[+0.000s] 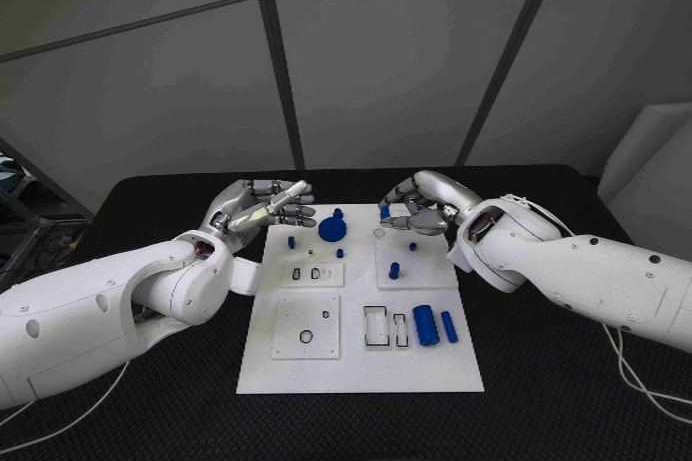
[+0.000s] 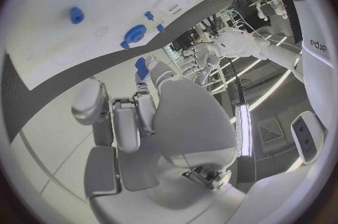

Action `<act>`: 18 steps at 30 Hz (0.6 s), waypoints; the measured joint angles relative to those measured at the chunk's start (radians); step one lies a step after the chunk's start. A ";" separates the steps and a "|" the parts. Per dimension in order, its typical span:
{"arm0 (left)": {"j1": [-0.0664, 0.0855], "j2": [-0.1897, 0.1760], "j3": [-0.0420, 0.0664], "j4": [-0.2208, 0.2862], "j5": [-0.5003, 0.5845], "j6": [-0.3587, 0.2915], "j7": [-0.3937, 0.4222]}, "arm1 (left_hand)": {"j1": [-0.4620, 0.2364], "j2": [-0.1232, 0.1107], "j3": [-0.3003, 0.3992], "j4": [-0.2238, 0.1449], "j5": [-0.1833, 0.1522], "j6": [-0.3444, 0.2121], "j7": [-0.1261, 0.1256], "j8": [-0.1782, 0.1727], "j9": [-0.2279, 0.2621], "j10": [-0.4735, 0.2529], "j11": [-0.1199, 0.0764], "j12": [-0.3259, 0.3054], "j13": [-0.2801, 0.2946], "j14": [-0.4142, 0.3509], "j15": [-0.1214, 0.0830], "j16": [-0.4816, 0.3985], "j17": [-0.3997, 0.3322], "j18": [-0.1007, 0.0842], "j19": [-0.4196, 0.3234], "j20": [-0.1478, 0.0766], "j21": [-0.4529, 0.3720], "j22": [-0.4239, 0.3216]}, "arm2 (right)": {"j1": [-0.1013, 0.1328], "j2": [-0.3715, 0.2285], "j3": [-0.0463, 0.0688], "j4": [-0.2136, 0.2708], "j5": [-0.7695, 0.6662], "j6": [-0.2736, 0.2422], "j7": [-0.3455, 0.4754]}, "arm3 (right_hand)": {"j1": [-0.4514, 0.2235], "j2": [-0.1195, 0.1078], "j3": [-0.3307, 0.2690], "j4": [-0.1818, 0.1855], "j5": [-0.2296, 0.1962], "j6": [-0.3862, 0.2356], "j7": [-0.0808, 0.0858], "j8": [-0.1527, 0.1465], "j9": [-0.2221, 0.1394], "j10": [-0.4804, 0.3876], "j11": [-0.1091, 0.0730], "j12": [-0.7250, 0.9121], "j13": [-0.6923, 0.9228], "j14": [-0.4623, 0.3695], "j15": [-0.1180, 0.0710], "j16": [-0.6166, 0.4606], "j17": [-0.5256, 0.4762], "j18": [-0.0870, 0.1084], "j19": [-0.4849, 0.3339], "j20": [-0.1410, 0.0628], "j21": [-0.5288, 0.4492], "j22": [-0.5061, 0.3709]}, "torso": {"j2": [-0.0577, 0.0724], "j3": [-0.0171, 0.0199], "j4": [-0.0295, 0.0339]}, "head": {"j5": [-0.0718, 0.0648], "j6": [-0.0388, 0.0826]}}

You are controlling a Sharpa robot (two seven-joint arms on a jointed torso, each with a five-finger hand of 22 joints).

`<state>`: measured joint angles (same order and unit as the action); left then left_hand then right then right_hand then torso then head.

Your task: Assemble the parts on the task board

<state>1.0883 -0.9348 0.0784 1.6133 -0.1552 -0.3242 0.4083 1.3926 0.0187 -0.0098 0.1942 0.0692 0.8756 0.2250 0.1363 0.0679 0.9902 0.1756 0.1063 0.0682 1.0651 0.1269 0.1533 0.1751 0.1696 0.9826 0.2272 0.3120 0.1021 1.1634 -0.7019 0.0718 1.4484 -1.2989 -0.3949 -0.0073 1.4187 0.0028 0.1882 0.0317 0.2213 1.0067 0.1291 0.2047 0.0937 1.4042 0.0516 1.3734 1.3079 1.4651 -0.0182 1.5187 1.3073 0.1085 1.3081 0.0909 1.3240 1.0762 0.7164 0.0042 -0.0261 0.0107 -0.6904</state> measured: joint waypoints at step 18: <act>0.001 -0.006 0.001 -0.004 0.000 -0.002 0.002 | 0.000 0.000 0.000 0.000 0.000 0.000 0.000 0.000 0.000 0.000 0.000 0.000 0.000 0.000 0.000 0.000 0.001 0.000 0.000 0.000 0.000 -0.001 | -0.008 0.157 -0.062 -0.014 -0.108 0.085 -0.113 | 0.000 0.000 0.000 0.000 0.000 -0.010 0.004 0.000 0.001 -0.007 0.000 -0.007 0.001 0.000 0.000 0.000 0.001 0.000 0.000 0.000 0.000 -0.008 | 0.002 0.0020 0.0055 | 0.033 -0.013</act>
<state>1.0893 -0.9405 0.0789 1.6097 -0.1552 -0.3263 0.4100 1.3925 0.0186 -0.0097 0.1943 0.0692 0.8756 0.2250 0.1363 0.0679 0.9902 0.1756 0.1063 0.0682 1.0651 0.1268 0.1533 0.1760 0.1697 0.9826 0.2272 0.3119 0.1014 1.1552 -0.5449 0.0094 1.4342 -1.4066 -0.3101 -0.1199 1.4186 0.0027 0.1882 0.0317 0.2217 0.9964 0.1326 0.2043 0.0946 1.3967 0.0517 1.3666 1.3088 1.4651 -0.0181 1.5187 1.3079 0.1086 1.3081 0.0910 1.3240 1.0682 0.7181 0.0062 -0.0206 0.0440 -0.7037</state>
